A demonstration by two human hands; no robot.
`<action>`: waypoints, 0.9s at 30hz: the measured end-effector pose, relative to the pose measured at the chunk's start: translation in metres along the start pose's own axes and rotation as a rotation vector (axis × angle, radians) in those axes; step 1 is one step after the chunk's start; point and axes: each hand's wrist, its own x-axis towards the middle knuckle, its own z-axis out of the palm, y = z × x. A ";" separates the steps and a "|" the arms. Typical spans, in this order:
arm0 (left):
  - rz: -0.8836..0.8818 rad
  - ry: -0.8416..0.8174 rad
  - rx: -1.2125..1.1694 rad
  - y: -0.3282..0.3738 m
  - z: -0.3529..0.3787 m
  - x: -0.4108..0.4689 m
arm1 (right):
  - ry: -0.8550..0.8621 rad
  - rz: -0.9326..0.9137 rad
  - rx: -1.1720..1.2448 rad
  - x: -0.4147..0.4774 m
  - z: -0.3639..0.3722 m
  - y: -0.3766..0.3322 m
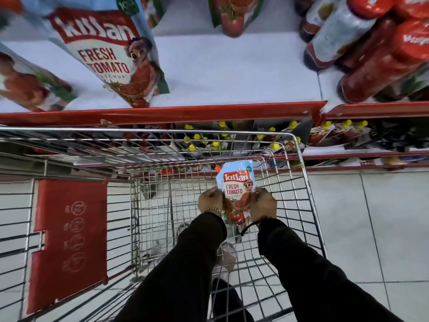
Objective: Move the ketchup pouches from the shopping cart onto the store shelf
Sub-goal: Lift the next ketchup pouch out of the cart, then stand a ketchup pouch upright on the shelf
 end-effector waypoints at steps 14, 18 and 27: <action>0.432 0.110 -0.101 0.035 -0.053 -0.115 | 0.052 -0.167 0.309 -0.077 -0.053 -0.022; 0.594 0.085 -0.154 0.049 -0.070 -0.149 | 0.043 -0.231 0.469 -0.106 -0.076 -0.036; 0.839 0.032 -0.223 0.101 -0.087 -0.209 | 0.095 -0.511 0.611 -0.140 -0.136 -0.083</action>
